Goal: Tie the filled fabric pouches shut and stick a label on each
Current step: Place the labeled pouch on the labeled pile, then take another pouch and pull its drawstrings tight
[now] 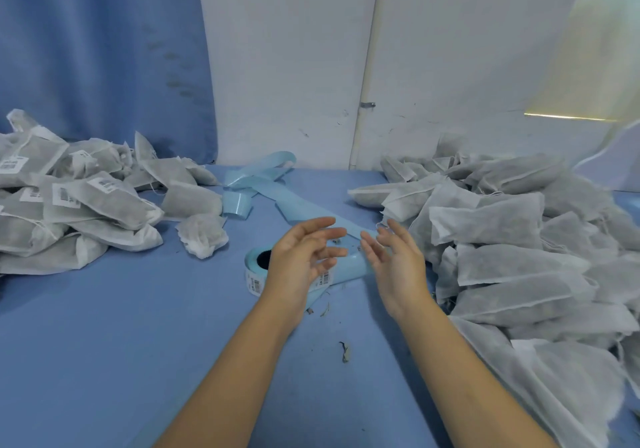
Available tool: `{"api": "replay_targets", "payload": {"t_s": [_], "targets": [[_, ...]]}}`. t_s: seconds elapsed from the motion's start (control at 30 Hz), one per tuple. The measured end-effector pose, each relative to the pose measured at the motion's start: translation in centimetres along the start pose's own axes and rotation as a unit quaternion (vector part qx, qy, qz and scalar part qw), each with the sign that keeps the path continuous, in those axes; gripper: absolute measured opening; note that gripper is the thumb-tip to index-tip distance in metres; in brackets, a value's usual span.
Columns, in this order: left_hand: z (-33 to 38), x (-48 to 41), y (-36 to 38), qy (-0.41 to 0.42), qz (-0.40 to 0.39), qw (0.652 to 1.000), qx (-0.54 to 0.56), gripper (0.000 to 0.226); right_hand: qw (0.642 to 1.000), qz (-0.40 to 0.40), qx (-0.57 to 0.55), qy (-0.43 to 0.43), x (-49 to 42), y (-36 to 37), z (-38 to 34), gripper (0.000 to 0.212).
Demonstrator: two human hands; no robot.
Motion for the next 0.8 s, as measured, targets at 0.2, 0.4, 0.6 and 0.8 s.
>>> {"api": "replay_targets", "payload": {"t_s": [0.2, 0.4, 0.6, 0.8], "targets": [[-0.1, -2.0, 1.7, 0.002, 0.005, 1.000, -0.007, 0.024, 0.994, 0.028, -0.093, 0.053, -5.0, 0.1, -1.3, 0.035], [-0.6, -2.7, 2.0, -0.004, 0.013, 1.000, -0.003, 0.025, 0.997, 0.050, -0.025, 0.046, -7.3, -0.5, -1.4, 0.057], [-1.3, -3.0, 1.7, -0.029, 0.034, 0.999, 0.029, 0.026, 0.996, 0.062, -0.033, 0.059, -8.7, -1.4, -1.6, 0.049], [-1.8, -3.0, 1.5, -0.038, 0.042, 0.998, 0.035, 0.026, 0.994, 0.073, -0.084, 0.018, -8.9, -1.5, -1.4, 0.051]]}}
Point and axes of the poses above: each hand's wrist, its own x-axis away from the middle knuckle, its own y-axis out of the palm, z = x × y, the point moved 2 cm from there along -x, towards the middle knuckle, and after that the axes turned 5 degrees about y, right-handed, at the moved point
